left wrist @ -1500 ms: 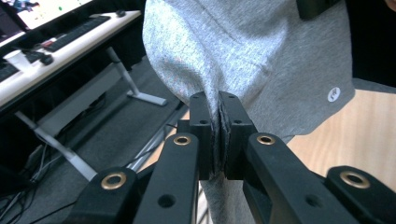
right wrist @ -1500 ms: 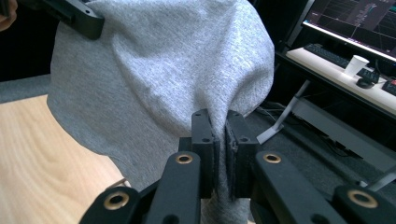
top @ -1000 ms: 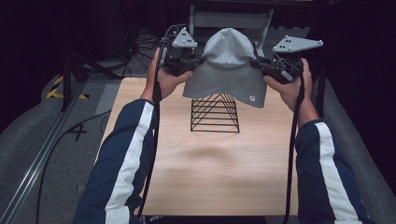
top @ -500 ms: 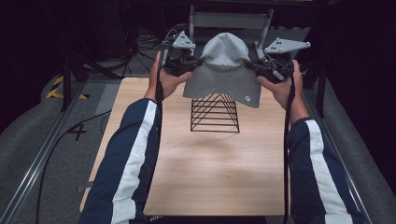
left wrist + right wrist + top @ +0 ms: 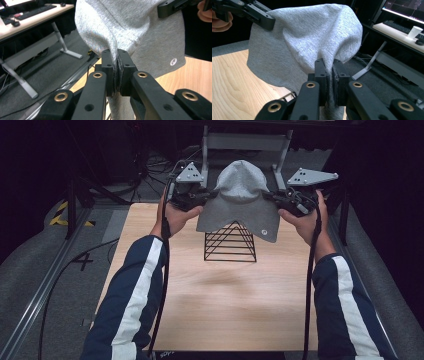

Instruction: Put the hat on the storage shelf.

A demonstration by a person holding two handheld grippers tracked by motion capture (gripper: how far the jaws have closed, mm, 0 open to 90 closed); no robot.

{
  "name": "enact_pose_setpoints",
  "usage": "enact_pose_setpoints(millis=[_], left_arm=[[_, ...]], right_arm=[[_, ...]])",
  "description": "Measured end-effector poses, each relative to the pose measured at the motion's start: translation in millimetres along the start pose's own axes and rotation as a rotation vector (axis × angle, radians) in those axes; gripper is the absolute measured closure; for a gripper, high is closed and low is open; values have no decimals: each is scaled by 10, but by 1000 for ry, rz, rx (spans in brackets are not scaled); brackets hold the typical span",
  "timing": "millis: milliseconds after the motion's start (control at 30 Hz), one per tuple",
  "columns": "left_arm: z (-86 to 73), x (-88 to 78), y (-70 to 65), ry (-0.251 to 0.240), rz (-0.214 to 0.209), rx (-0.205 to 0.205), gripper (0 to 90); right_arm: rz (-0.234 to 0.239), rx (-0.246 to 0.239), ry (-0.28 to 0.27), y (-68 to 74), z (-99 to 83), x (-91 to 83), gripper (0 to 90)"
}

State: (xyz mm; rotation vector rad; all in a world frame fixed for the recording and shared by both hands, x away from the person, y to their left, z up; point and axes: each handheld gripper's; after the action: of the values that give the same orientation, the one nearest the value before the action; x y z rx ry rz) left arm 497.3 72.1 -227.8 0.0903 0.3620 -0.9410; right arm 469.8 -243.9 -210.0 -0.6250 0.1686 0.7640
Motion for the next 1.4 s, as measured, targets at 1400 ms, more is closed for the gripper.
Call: enact_pose_setpoints(millis=[1400], left_arm=[[-1102, 513, 60, 166, 11, -70, 852]], right_arm=[[135, 39, 146, 467, -924, 505, 843]])
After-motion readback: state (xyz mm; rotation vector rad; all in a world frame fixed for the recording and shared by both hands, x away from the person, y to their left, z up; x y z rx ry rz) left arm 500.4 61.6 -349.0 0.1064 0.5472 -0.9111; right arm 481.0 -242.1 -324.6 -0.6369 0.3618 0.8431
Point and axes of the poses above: each handheld gripper's, and its own axes: x roughly forward along the jaws, z roughly out of its top, y roughly to its left, and after that the axes turned 14 degrees about -x, right-handed
